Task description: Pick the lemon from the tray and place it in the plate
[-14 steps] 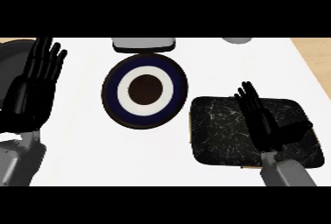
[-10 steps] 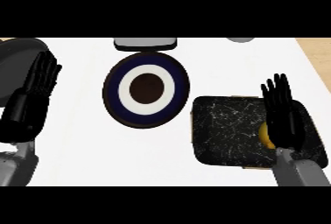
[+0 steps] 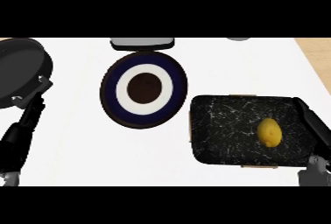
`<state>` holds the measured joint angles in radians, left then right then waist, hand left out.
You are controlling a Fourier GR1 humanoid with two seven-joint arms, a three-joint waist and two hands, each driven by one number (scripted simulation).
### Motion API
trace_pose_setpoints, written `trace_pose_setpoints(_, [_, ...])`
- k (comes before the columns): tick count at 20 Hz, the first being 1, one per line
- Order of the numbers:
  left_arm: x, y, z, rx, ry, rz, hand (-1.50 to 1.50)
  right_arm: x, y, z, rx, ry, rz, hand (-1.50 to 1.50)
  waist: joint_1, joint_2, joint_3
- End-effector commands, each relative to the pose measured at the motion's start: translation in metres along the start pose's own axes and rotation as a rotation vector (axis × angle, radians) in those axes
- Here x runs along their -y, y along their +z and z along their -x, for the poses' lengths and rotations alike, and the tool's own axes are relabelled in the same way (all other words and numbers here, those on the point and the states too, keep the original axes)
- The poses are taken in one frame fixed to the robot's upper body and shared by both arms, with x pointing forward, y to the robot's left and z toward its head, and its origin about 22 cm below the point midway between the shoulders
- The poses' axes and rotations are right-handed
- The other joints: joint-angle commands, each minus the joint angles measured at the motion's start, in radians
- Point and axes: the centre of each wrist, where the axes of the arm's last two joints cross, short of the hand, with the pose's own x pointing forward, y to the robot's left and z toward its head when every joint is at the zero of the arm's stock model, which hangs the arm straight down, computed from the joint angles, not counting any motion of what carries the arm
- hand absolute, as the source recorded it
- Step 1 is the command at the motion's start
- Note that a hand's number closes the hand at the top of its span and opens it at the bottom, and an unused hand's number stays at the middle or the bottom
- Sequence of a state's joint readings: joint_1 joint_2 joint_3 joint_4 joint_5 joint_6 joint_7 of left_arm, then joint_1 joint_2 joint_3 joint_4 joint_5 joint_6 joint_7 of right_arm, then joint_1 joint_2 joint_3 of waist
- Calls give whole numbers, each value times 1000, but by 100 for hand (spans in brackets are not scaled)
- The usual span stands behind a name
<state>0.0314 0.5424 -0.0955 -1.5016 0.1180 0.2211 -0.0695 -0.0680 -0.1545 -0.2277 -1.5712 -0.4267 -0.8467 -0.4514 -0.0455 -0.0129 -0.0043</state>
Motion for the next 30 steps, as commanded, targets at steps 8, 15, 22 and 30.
trace_pose_setpoints(8, [14, 13, 17, 8, -50, 21, 0, 35, 110, -53, 6, 136, 61, -150, 32, 10, 1])
trace_pose_setpoints(15, [11, 10, 12, 31, -63, 36, 0, 102, 107, -43, -215, 482, -110, -150, 57, 23, -3])
trace_pose_setpoints(22, [16, 22, 18, 27, -71, 46, 0, 111, 68, -80, -391, 604, -190, -150, 80, 23, -2])
trace_pose_setpoints(30, [15, -6, 8, 23, -64, 32, 0, 69, 27, -94, -552, 737, -328, -150, 69, 22, 1])
